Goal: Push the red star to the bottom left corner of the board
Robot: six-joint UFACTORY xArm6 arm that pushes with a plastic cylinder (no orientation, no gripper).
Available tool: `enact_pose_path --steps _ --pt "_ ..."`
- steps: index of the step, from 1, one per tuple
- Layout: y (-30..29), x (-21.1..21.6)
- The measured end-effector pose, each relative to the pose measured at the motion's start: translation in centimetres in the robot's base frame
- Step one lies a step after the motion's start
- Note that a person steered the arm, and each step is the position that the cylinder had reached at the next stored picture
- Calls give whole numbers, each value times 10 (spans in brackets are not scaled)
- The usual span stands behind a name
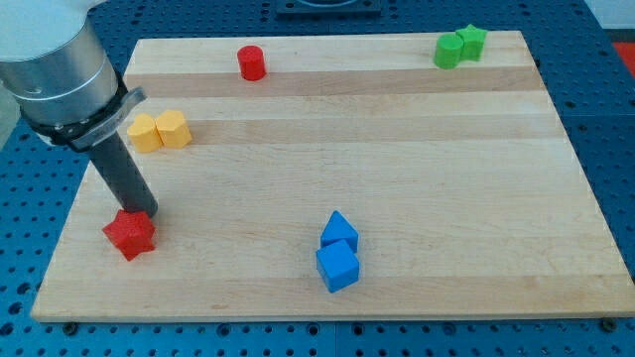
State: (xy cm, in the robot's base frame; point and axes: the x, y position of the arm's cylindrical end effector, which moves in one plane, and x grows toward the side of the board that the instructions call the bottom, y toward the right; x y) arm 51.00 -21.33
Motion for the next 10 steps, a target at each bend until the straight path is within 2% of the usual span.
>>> enact_pose_path --steps 2,4,6,10 --pt "6 3" --pt "37 9" --pt "37 29" --pt "3 14"
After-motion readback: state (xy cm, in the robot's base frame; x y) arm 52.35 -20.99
